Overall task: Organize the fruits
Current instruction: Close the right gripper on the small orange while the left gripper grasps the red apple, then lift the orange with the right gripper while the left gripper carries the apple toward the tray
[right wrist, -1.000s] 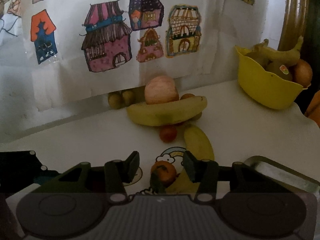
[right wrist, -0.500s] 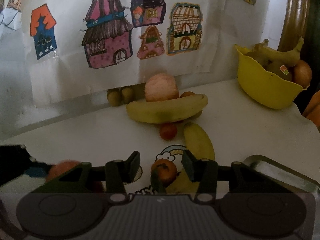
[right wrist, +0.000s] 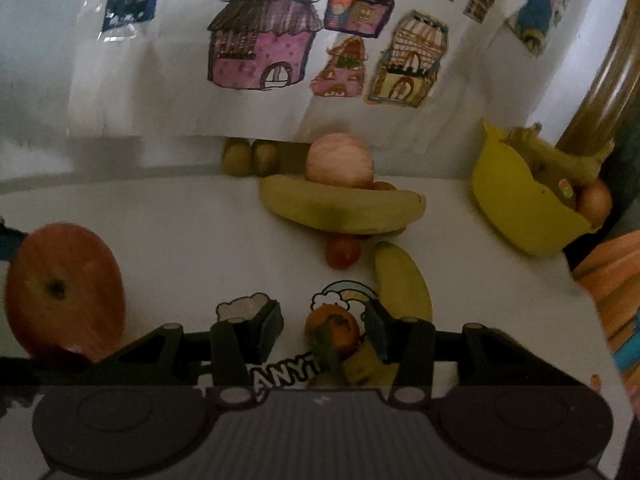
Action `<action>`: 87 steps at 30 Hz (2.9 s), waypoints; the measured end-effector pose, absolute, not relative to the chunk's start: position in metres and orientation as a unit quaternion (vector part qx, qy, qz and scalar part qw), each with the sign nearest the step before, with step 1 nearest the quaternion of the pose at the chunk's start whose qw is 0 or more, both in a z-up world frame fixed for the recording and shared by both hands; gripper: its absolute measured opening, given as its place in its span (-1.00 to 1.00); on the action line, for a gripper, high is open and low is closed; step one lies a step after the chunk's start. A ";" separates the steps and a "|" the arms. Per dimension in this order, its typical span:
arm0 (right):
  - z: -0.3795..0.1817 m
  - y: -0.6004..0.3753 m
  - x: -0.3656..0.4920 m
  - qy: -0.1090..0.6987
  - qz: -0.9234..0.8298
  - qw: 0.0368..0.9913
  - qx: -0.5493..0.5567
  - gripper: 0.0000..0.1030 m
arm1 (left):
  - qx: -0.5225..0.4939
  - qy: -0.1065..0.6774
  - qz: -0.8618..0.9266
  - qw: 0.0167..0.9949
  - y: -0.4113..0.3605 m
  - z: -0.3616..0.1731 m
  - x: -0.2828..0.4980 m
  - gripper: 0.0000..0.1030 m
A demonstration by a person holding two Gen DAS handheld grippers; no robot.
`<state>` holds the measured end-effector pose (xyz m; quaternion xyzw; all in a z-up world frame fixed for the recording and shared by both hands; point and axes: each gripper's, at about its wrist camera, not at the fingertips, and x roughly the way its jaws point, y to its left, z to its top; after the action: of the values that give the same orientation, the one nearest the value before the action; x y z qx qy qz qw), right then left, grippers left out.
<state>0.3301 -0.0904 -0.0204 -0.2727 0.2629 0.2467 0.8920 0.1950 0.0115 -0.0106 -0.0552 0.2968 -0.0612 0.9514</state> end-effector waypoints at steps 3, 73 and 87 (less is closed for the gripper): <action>-0.020 -0.091 0.332 0.267 0.247 0.891 -0.273 -0.09 | -0.055 0.296 -0.060 0.952 0.011 -0.011 0.195 0.46; -0.012 -0.176 0.230 0.326 0.316 0.886 -0.094 -0.37 | -0.068 0.321 -0.118 0.937 -0.025 -0.010 0.151 0.46; 0.008 -0.246 0.179 0.296 0.253 0.919 -0.059 -0.37 | -0.062 0.303 -0.186 0.933 -0.069 0.013 0.146 0.46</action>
<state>0.1793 -0.2465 0.0078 -0.0589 0.2956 0.2527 0.9194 0.1458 -0.0693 0.0128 -0.0620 0.3025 -0.1856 0.9328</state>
